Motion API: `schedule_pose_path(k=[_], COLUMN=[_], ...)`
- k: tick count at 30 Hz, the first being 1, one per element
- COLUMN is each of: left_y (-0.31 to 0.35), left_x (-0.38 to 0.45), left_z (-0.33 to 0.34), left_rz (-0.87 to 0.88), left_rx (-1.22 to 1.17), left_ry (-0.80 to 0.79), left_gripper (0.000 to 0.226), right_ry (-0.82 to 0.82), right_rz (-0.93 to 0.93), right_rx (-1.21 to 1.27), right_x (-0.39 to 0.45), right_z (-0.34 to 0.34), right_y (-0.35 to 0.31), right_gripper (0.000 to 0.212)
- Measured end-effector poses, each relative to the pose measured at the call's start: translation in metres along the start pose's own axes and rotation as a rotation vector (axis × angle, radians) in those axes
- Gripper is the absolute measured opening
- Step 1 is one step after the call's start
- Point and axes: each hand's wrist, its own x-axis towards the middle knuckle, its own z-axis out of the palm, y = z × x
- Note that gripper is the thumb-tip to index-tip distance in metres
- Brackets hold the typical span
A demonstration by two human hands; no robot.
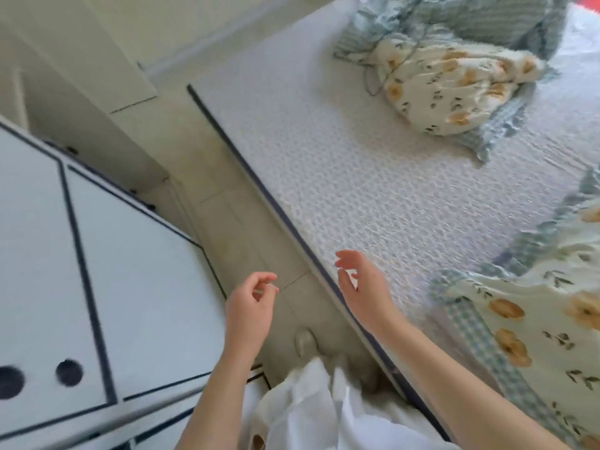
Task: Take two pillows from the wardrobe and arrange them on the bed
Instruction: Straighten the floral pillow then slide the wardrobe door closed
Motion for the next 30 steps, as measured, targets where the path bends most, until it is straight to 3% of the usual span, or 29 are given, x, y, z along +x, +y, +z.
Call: schedule_pose_path(k=[5,15,23,30], left_y=[-0.004,0.026,0.032,0.04], left_x=[0.023,0.092,0.116,0.143], left_z=[-0.069,-0.186,-0.226,-0.262], left_rz=[-0.102,-0.015,0.055,0.267], left_rx=[-0.149,-0.281,-0.026,0.626], left_ry=[0.249,0.671,0.818,0.935], left_gripper=[0.029,0.024,0.028,0.019], right_ry=[-0.184,-0.428,-0.57,-0.707], right_rz=[-0.119,-0.387,-0.387,-0.421], right_rx=[0.012,0.012,0.097,0.151], right_x=[0.037,0.114,0.156,0.205], right_z=[0.059,0.179,0.25,0.286], right_y=[-0.037,-0.153,-0.203,-0.245], right_gripper=[0.02,0.027,0.026,0.026])
